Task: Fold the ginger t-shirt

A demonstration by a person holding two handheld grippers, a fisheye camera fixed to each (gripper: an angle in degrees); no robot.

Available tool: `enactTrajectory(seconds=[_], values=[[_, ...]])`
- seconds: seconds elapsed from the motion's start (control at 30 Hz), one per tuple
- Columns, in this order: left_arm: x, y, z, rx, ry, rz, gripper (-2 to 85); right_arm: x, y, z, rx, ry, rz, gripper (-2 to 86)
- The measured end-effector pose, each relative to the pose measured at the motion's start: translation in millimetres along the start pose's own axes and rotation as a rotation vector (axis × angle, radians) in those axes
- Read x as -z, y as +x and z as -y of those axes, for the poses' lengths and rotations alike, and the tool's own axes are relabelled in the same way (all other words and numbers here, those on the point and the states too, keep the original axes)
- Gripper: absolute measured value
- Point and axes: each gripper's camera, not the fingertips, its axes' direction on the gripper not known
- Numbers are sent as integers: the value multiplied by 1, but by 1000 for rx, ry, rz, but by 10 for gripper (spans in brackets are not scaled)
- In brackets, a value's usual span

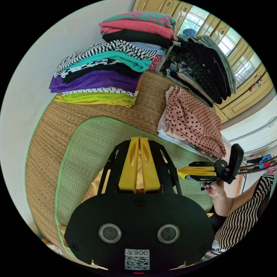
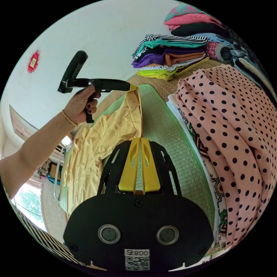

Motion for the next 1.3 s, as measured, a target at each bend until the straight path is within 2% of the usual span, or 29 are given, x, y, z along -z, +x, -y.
enactTrajectory(seconds=[0.13, 0.3, 0.37, 0.63, 0.97, 1.3], values=[[36, -5, -24, 18, 49, -5, 2, 20, 1, -2, 27, 79, 116, 3], [84, -16, -67, 80, 128, -22, 2, 27, 0, -5, 71, 112, 380, 2], [107, -23, -94, 108, 156, -10, 2, 21, -7, -5, 111, 90, 509, 2], [163, -57, -194, 289, 204, 6, 3, -27, -76, -11, 314, -96, 641, 2], [191, -98, -298, 476, 161, 19, 4, -99, -138, -38, 455, -298, 583, 3], [206, -125, -355, 562, 121, -5, 14, -166, -173, -59, 545, -434, 463, 4]])
